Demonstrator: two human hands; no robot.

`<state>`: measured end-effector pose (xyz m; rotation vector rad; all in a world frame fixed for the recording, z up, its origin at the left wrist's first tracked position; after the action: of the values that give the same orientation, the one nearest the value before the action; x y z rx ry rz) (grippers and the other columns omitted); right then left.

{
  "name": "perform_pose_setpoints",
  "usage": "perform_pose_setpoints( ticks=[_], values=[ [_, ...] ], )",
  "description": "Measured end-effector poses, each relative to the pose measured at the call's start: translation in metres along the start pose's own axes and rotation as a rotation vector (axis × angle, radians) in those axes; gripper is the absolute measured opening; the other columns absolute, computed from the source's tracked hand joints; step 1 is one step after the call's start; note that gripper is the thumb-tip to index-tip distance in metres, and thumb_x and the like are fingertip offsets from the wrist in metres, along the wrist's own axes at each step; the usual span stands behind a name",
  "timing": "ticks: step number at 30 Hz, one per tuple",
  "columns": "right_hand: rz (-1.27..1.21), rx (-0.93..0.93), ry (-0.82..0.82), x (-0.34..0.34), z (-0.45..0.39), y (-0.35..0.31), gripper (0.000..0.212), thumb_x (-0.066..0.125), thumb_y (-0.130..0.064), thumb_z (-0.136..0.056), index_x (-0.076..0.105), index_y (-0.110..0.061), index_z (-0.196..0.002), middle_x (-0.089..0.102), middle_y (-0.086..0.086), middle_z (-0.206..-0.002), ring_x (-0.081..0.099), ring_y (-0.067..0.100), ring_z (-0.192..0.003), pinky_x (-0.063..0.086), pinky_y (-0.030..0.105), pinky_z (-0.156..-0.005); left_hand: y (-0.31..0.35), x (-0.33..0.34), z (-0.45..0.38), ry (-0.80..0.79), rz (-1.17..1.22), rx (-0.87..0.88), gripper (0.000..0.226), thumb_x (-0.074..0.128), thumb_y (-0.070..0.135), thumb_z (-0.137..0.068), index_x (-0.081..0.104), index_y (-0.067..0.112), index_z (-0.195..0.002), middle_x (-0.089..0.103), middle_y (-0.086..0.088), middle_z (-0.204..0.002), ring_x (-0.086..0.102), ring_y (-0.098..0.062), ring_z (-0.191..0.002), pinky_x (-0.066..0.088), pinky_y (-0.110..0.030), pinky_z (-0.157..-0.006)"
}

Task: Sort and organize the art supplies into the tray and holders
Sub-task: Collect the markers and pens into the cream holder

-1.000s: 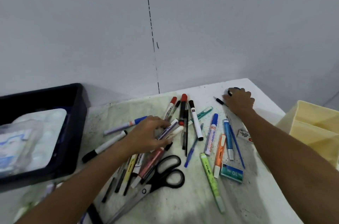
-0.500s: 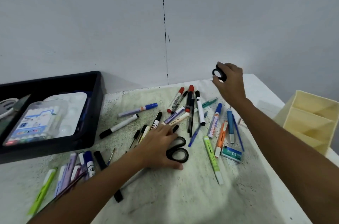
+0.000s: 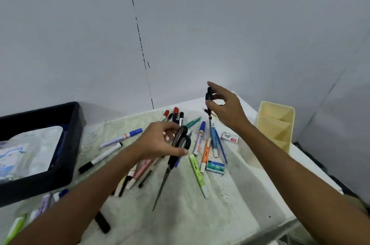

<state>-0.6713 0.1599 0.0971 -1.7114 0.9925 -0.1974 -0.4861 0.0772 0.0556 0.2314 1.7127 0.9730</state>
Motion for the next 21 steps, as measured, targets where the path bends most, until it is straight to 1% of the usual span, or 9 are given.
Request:
perform_pose_setpoints(
  ticks=[2,3,5,6,10,14,18,21],
  values=[
    [-0.012,0.01,0.025,-0.024,0.001,-0.006,0.052,0.066,-0.005,-0.084,0.056,-0.02,-0.133,0.064,-0.009,-0.111,0.063,0.007,-0.095,0.049,0.021,-0.087,0.025,-0.009,-0.016,0.025,0.116,0.04,0.073,0.085,0.052,-0.047,0.065,0.022,-0.111,0.067,0.008,-0.091,0.064,-0.003,-0.077,0.053,-0.022,-0.073],
    [-0.022,0.017,0.042,-0.039,0.002,-0.009,0.053,0.066,-0.004,-0.083,0.056,-0.018,-0.133,0.064,-0.01,-0.109,0.064,0.009,-0.096,0.052,0.028,-0.09,0.041,-0.013,-0.026,0.029,0.169,0.077,0.075,0.083,0.053,-0.045,0.065,0.023,-0.111,0.068,0.007,-0.089,0.065,-0.005,-0.076,0.055,-0.027,-0.075],
    [-0.054,0.025,0.095,-0.069,0.004,-0.014,0.054,0.066,-0.002,-0.081,0.056,-0.016,-0.132,0.065,-0.009,-0.107,0.065,0.012,-0.097,0.053,0.04,-0.093,0.071,-0.017,-0.047,0.027,0.237,0.158,0.077,0.082,0.049,-0.045,0.063,0.024,-0.116,0.069,0.005,-0.093,0.067,-0.008,-0.083,0.058,-0.031,-0.078],
    [-0.06,0.023,0.124,-0.085,0.006,-0.018,0.054,0.066,0.0,-0.081,0.056,-0.014,-0.132,0.065,-0.008,-0.107,0.065,0.011,-0.097,0.054,0.043,-0.093,0.088,-0.02,-0.057,0.026,0.26,0.198,0.078,0.082,0.046,-0.046,0.061,0.023,-0.118,0.069,0.003,-0.096,0.067,-0.01,-0.088,0.059,-0.033,-0.079],
    [-0.038,0.001,0.233,-0.148,0.013,-0.032,0.052,0.066,0.004,-0.081,0.056,-0.009,-0.13,0.065,-0.002,-0.11,0.065,0.009,-0.098,0.054,0.04,-0.093,0.162,-0.025,-0.096,0.027,0.334,0.378,0.083,0.084,0.038,-0.049,0.059,0.012,-0.124,0.067,-0.006,-0.109,0.066,-0.016,-0.098,0.059,-0.037,-0.079],
    [-0.001,-0.008,0.301,-0.195,0.022,-0.032,0.051,0.067,0.006,-0.081,0.055,-0.005,-0.129,0.064,0.003,-0.113,0.065,0.013,-0.1,0.054,0.04,-0.093,0.224,-0.013,-0.122,-0.001,0.373,0.521,0.081,0.084,0.031,-0.053,0.057,0.009,-0.127,0.064,-0.011,-0.113,0.065,-0.018,-0.1,0.059,-0.036,-0.079],
    [0.075,-0.007,0.344,-0.223,0.034,-0.024,0.053,0.068,0.004,-0.081,0.054,-0.004,-0.131,0.063,0.006,-0.118,0.064,0.014,-0.104,0.053,0.032,-0.094,0.256,0.013,-0.142,-0.045,0.381,0.597,0.082,0.085,0.028,-0.055,0.055,0.011,-0.129,0.062,-0.01,-0.116,0.063,-0.021,-0.104,0.058,-0.038,-0.081],
    [0.107,0.004,0.357,-0.234,0.04,-0.013,0.054,0.069,0.004,-0.08,0.054,-0.004,-0.131,0.063,0.006,-0.12,0.063,0.016,-0.108,0.053,0.031,-0.094,0.263,0.034,-0.151,-0.065,0.383,0.623,0.083,0.086,0.025,-0.053,0.054,0.014,-0.129,0.061,-0.006,-0.117,0.062,-0.017,-0.107,0.058,-0.035,-0.083]
  ],
)
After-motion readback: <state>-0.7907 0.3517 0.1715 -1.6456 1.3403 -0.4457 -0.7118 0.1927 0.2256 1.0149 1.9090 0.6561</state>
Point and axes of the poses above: each hand's wrist, its own z-axis away from the middle knuckle, its own x-axis out of the palm, y = z × x, the point moved 9 cm from there along -z, towards the middle knuckle
